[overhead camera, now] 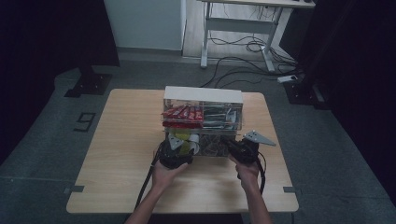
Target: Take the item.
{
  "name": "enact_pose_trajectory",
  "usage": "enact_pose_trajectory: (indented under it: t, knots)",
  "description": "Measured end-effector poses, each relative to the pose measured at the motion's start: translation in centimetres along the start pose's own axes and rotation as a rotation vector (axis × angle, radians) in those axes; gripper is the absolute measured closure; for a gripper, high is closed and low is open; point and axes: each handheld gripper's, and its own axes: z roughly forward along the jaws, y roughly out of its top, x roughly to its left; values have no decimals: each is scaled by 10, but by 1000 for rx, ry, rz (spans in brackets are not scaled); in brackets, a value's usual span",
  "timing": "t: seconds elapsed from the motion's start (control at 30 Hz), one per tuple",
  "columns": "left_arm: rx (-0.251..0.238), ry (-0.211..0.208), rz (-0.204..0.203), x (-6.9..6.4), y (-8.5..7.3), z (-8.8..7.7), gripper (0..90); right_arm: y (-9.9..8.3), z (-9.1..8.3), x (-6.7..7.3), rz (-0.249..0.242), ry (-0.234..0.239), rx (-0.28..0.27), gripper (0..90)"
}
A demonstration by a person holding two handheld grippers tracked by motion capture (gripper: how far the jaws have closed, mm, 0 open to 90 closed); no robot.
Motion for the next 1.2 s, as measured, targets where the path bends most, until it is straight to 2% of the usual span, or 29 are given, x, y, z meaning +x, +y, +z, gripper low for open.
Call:
enact_pose_trajectory:
  t: [0.1, 0.2, 0.3, 0.4, 0.6, 0.77, 1.2]
  knots:
    - [-4, 14, 3, -1, -1, 0, 293, 0, 0, 0, 1, 0, -1, 883]
    - [-1, 57, 39, -5, -2, 0, 319, 0, 0, 0, 0, -2, 0, 882]
    - [-13, 73, 37, -5, -4, 0, 355, 0, 0, 1, -1, -3, -2, 882]
    - [-20, 62, 25, -3, -5, -1, 377, 0, 0, 1, 0, -2, -3, 882]
    - [-26, 68, 27, -4, -6, -1, 381, 0, -1, 1, 0, -1, -4, 882]
    - [-28, 53, -3, -3, -5, -3, 382, 0, -1, 1, 1, 1, -4, 882]
    - [-67, 54, -5, -4, -3, -16, 382, 0, -1, 1, 3, 2, -5, 882]
